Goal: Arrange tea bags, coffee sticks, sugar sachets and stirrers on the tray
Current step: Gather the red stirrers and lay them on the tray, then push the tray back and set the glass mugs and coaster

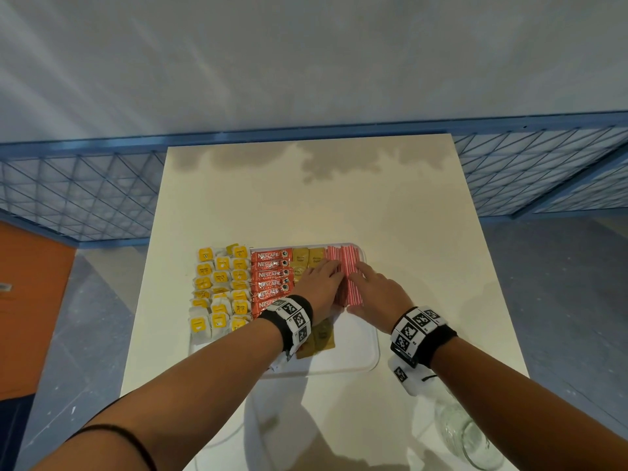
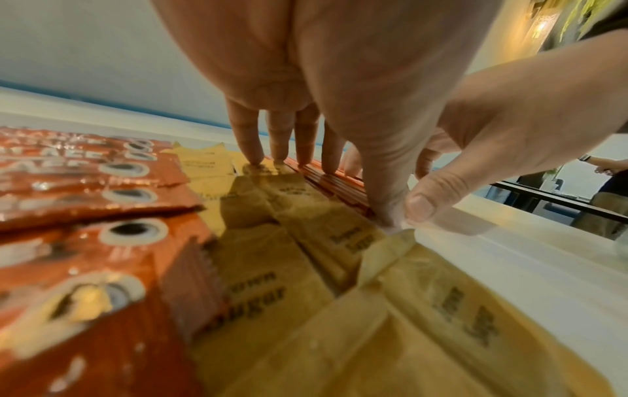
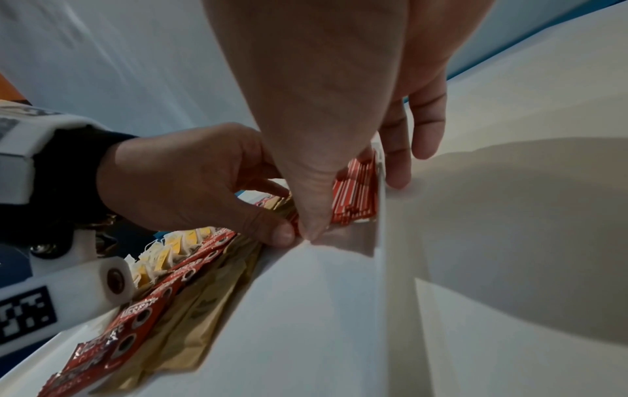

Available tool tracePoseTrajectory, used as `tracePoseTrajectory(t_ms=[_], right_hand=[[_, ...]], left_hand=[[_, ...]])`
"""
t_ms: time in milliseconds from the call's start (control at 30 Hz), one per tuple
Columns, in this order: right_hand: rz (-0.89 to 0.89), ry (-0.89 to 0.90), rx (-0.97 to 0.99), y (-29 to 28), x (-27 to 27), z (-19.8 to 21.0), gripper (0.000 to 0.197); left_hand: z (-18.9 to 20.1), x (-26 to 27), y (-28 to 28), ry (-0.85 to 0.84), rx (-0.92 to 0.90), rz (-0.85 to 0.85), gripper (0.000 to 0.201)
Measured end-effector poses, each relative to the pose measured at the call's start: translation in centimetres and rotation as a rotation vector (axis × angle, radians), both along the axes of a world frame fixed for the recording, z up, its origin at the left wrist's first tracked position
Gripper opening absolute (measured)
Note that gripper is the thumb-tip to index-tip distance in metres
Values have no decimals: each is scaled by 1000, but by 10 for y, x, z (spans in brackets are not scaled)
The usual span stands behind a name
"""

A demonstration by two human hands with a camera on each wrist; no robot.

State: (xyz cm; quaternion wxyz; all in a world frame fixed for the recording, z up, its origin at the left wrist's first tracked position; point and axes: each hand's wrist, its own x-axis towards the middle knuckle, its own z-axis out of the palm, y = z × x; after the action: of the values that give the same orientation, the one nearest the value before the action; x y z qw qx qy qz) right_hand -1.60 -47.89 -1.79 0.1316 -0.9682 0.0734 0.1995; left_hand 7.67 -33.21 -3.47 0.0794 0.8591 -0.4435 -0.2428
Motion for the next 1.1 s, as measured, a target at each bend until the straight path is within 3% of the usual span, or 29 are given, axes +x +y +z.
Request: tracePoseTrajectory(t_ms=[233, 533, 867, 1100], right_hand=[[-183, -67, 105, -1, -11, 2, 60], [-519, -121, 351, 3, -44, -1, 57], [-593, -106, 388, 19, -78, -1, 69], [-618, -10, 358, 24, -89, -18, 80]], left_hand=[[5, 3, 17, -4, -88, 51, 69], [16, 1, 97, 45, -273, 522, 40], [16, -34, 189, -49, -165, 905, 56], [8, -45, 232, 44, -90, 1137, 77]])
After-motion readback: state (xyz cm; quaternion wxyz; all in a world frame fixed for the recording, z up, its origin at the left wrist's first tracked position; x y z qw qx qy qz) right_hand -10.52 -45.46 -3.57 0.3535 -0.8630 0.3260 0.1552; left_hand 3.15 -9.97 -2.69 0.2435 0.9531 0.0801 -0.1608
